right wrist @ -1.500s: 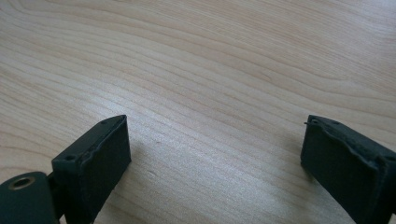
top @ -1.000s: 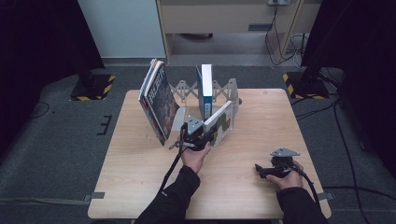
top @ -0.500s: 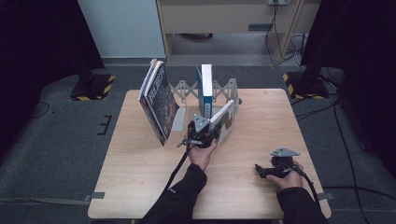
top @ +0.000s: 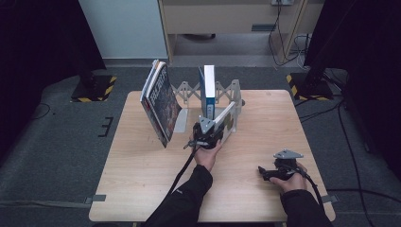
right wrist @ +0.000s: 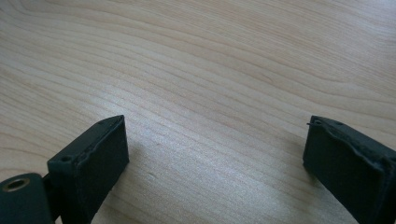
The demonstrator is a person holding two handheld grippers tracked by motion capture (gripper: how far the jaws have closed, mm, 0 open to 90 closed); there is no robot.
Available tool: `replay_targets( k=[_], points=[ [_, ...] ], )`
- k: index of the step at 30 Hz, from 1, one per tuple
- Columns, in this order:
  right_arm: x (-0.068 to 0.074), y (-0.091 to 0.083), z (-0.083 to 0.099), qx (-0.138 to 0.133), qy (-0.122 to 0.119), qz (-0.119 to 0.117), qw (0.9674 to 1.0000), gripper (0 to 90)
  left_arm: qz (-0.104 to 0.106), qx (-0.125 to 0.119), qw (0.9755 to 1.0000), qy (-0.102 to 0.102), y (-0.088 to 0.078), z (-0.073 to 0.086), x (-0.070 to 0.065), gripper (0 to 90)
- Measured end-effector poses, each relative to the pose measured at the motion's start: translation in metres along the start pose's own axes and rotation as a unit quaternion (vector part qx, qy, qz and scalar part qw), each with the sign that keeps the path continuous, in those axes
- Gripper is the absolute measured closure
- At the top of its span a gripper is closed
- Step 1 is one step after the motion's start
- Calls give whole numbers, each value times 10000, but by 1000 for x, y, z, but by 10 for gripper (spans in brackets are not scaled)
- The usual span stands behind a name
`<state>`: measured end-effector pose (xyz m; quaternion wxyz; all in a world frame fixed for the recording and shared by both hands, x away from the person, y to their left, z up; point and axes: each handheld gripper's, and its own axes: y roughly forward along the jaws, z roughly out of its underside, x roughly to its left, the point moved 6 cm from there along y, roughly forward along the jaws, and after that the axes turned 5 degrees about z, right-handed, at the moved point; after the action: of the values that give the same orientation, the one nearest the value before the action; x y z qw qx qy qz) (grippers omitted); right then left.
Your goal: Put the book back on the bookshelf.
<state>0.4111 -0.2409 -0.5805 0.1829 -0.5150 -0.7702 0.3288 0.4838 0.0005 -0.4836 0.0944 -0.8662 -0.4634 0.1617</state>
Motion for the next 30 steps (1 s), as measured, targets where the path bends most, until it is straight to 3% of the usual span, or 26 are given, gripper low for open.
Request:
replay_targets(
  k=[9, 22, 30],
  points=[
    [0, 0, 0, 1, 0, 0, 10000, 69, -85, -36, 9999, 121, 2, 5, -4, 742],
    [0, 0, 0, 10, 0, 18, 10000, 66, -58, 167, 9998, 42, 0, 30, -7, 734],
    [1, 0, 0, 11, 8, 20, 10000, 66, -83, 218, 9997, -8, 1, 35, -5, 733]
  ],
)
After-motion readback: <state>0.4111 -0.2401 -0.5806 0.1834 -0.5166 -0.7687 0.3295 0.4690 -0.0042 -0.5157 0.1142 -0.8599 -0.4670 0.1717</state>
